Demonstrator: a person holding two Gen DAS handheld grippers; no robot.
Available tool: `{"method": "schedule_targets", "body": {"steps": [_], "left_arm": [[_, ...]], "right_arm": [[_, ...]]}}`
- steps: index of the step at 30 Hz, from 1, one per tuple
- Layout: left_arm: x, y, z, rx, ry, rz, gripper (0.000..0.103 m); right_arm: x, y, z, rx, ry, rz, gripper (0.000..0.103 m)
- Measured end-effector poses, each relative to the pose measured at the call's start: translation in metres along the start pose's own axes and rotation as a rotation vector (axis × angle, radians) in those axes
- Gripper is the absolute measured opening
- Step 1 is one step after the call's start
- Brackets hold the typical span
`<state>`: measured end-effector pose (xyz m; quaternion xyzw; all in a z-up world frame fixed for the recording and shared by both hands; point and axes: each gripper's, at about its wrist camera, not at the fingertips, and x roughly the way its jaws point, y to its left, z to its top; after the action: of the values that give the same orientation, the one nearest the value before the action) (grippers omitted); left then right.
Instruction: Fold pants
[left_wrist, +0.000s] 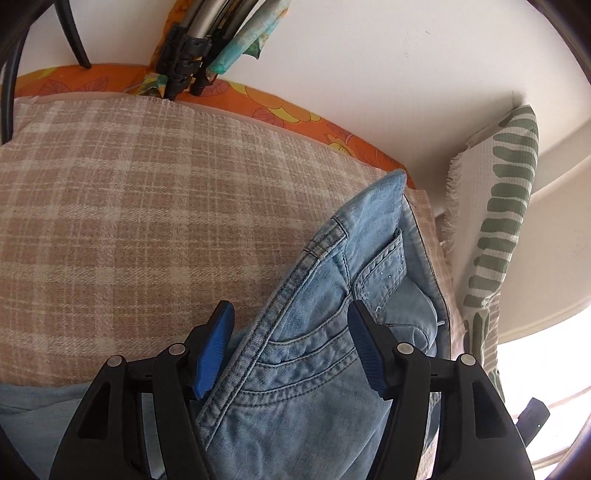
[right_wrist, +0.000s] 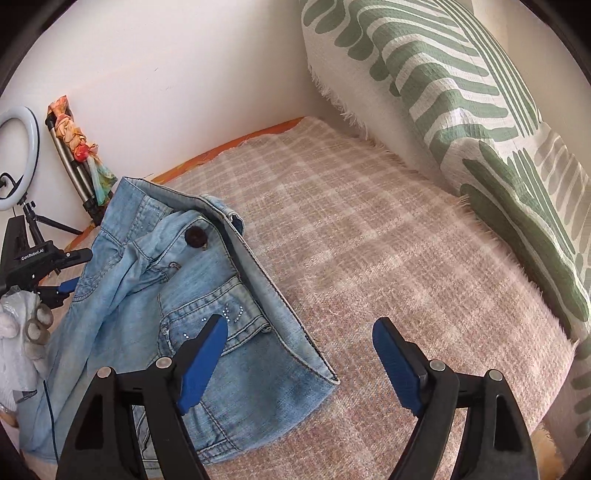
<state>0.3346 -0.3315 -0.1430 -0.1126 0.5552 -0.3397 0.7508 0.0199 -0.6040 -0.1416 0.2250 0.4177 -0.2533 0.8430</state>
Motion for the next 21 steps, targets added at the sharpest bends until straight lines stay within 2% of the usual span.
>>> {"method": "schedule_targets", "body": {"steps": [6,7,10,14,18,21], "left_arm": [[0.012,-0.004,0.0,0.01,-0.001,0.026,0.06],[0.013,-0.004,0.0,0.013,0.001,0.032,0.056],[0.016,-0.006,0.0,0.029,0.004,0.051,0.023],[0.006,-0.009,-0.003,0.073,-0.012,0.029,0.013],[-0.01,-0.025,-0.012,0.14,-0.03,0.013,0.01],[-0.021,-0.048,-0.021,0.188,-0.044,-0.03,0.009]], "right_arm": [[0.012,-0.013,-0.006,-0.012,0.048,0.006,0.083],[0.011,-0.016,-0.006,-0.006,0.05,0.012,0.083],[0.009,-0.017,-0.004,0.001,0.042,0.02,0.083],[0.004,-0.008,-0.002,-0.02,0.027,0.045,0.083],[0.002,0.0,-0.001,-0.051,0.005,0.02,0.083],[-0.001,-0.004,0.001,-0.019,-0.001,0.041,0.083]]}}
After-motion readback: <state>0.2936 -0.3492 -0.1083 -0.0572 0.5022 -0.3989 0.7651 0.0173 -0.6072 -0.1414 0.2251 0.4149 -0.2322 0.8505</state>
